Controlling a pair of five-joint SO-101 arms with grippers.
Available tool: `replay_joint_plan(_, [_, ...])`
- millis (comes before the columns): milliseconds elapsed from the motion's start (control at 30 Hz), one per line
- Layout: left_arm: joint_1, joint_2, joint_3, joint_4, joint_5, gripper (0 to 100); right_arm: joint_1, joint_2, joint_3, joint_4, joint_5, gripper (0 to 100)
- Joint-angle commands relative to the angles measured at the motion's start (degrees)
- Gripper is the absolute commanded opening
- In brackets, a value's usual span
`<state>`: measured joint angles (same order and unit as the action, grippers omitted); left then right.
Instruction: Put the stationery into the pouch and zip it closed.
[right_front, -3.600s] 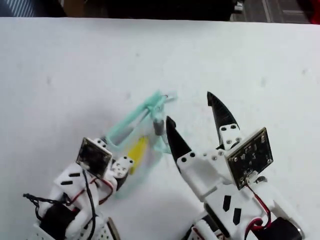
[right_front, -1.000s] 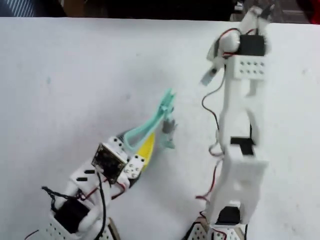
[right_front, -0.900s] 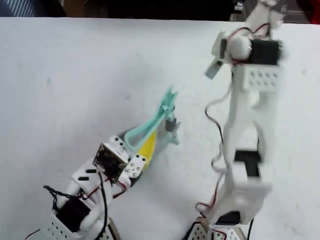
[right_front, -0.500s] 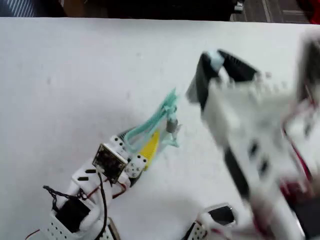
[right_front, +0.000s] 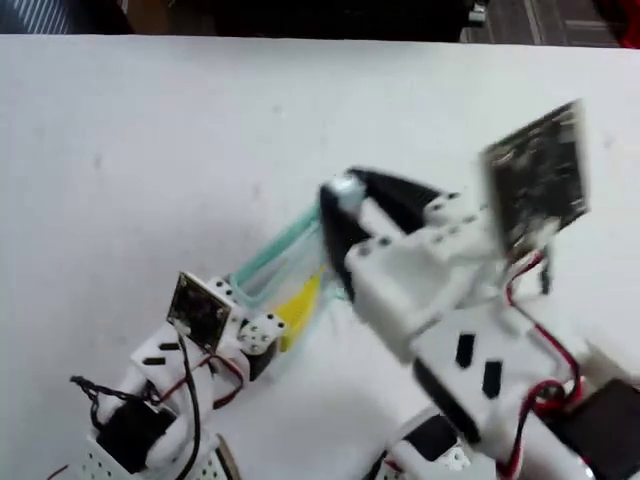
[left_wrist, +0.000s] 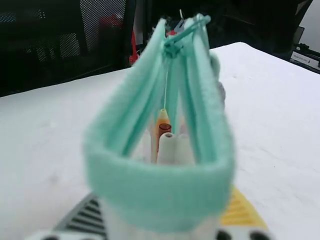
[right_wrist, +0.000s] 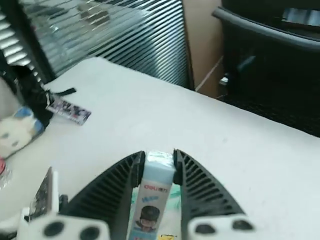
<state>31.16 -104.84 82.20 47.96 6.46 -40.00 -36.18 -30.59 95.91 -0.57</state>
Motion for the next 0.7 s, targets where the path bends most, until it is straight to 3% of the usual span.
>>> replay_joint_plan(0, [-1.36,-0.04,-2.9,0.35,0.7,17,-4.18,-0.13,6.95,-5.14,3.78,1.6])
replay_joint_plan(200, [-1.27,-0.04,-2.81,0.35,0.7,17,-7.69,-0.13,19.25,-15.6,4.22,1.6])
replay_joint_plan(667, [-1.27,-0.04,-2.81,0.26,0.7,17,-8.4,-0.04,26.81,-27.56,7.12,1.6])
